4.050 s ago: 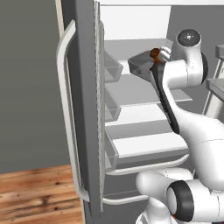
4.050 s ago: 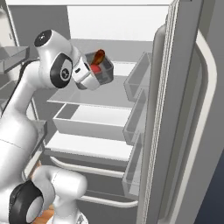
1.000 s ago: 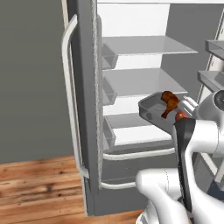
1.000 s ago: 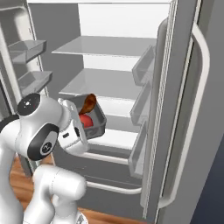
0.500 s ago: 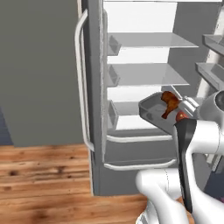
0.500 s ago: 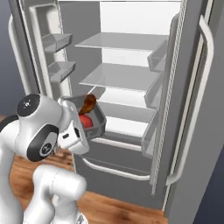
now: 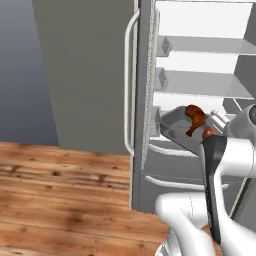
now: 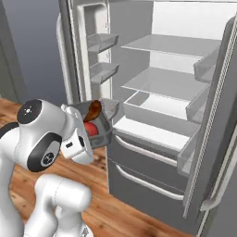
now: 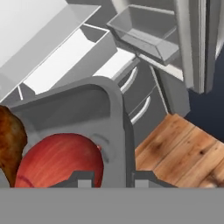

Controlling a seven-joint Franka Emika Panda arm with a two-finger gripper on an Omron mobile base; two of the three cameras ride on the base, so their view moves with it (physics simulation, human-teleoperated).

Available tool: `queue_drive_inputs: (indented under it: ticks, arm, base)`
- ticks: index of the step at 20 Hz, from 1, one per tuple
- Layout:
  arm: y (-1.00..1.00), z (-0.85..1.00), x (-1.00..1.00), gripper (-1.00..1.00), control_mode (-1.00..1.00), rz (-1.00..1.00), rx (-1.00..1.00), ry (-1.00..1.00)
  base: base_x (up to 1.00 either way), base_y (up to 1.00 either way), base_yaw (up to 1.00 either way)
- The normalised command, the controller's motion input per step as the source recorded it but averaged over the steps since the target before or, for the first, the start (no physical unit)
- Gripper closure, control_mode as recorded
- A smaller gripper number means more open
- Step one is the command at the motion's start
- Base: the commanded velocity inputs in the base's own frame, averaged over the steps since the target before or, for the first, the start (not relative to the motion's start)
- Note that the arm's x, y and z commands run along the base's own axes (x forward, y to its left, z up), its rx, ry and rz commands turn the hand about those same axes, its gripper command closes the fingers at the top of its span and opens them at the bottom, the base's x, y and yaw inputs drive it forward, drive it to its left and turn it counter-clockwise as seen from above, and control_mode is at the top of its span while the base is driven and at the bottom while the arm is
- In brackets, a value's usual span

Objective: Place the tupperware containing the chicken drumstick and onion meal in the microwave. Close the microwave door and press the start button to reheat the meal.

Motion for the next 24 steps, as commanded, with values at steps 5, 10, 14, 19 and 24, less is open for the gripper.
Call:
queue_drive_inputs:
  ticks: [5, 10, 14, 19, 24]
  arm:
    - [0.0, 0.0, 0.0, 1.0, 1.0, 0.0, 0.0, 0.0]
    - [0.0, 0.0, 0.0, 1.0, 1.0, 0.0, 0.0, 0.0]
    - [0.0, 0.0, 0.0, 1.0, 1.0, 0.0, 0.0, 0.0]
    - [0.0, 0.0, 0.0, 1.0, 1.0, 0.0, 0.0, 0.0]
    - [0.0, 0.0, 0.0, 1.0, 1.0, 0.0, 0.0, 0.0]
  base:
    - [-0.23, 0.42, 0.5]
    - [-0.59, 0.57, 0.41]
    - [-0.04, 0.77, 0.33]
    - [0.2, 0.66, 0.35]
    - [0.49, 0.37, 0.39]
